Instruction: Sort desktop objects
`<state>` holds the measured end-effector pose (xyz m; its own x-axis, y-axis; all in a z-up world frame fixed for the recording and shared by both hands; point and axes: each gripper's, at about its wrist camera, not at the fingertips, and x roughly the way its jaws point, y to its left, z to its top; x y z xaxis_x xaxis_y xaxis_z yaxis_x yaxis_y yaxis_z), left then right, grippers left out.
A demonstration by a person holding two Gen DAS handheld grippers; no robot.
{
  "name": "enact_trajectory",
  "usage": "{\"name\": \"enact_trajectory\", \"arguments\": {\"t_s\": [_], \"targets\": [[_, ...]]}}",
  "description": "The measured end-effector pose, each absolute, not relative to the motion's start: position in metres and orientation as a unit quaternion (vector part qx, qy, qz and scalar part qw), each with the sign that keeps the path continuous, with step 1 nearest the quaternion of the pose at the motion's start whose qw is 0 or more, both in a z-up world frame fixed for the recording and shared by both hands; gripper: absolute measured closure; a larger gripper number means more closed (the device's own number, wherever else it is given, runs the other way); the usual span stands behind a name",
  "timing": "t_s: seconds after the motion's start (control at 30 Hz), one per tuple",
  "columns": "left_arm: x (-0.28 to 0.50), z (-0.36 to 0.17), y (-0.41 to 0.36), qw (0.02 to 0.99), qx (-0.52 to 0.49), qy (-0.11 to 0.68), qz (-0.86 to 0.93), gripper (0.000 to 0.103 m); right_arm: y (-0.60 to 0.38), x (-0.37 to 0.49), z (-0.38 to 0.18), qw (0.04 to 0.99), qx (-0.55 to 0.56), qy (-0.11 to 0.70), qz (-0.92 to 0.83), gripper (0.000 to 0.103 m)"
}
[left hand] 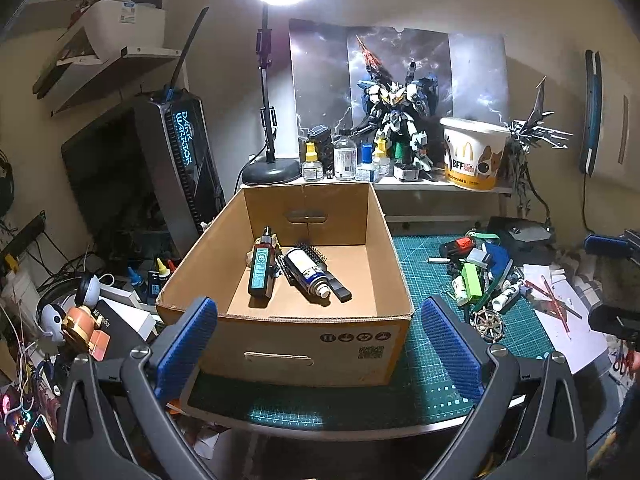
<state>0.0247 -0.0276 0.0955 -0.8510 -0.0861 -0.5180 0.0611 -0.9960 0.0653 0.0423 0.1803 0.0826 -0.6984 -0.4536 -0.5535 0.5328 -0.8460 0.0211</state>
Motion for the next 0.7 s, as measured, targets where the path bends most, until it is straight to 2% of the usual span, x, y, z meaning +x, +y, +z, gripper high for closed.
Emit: {"name": "enact_trajectory", "arguments": {"t_s": [0.7], "targets": [[0.0175,0.1012,-0.0301,0.048,0.263,-0.023,-0.963,0.0,0.1736,0.0336,0.0917,0.271,0.287,0.078,-0.916,0.0]]}}
